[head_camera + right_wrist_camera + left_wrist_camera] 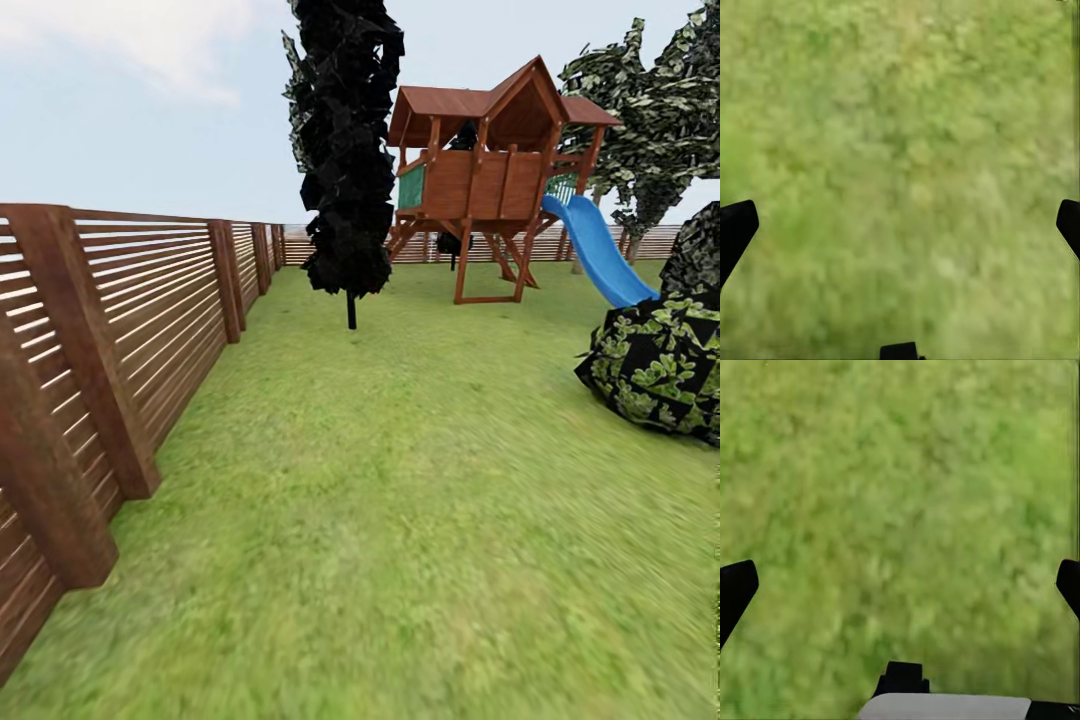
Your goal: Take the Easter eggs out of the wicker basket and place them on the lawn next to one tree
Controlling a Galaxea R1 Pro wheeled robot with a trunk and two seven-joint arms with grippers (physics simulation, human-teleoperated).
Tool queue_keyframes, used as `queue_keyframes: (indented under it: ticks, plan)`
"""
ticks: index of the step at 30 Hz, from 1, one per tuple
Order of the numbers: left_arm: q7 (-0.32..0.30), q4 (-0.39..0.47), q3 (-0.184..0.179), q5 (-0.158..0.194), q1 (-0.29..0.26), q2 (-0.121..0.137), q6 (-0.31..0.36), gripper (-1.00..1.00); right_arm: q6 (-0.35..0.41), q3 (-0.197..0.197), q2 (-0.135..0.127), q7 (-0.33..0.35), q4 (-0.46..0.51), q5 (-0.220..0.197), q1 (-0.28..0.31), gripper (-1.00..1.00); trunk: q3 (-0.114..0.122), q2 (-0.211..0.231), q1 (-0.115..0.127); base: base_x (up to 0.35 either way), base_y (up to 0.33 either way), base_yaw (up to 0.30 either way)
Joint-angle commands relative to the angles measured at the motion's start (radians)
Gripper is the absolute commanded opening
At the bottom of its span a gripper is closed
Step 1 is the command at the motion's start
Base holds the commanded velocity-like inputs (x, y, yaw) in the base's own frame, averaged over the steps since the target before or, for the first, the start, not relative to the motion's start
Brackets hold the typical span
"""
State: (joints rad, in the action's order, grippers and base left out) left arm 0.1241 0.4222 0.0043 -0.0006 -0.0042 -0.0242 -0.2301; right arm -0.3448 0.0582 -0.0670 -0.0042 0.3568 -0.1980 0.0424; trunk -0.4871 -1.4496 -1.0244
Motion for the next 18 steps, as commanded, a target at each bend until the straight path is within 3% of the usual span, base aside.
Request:
queue_keyframes:
  ticks: [1, 9, 18]
  plan:
    - [0.003, 0.0, 0.0, 0.0, 0.0, -0.001, -0.003, 1.0, -0.004, 0.006, -0.001, 0.0, -0.001, -0.009, 0.001, 1.0, -0.001, 0.0, -0.001, 0.335, 0.0, -0.231]
    - [0.003, 0.0, 0.0, -0.003, 0.0, -0.002, -0.003, 1.0, -0.004, 0.008, 0.001, 0.0, -0.002, -0.008, 0.001, 1.0, -0.001, 0.0, -0.001, 0.335, 0.0, -0.165]
    - [0.003, -0.011, -0.001, -0.003, 0.0, -0.005, -0.003, 1.0, -0.003, 0.009, 0.003, 0.0, -0.001, -0.004, 0.001, 1.0, -0.001, 0.0, -0.001, 0.335, 0.0, -0.022]
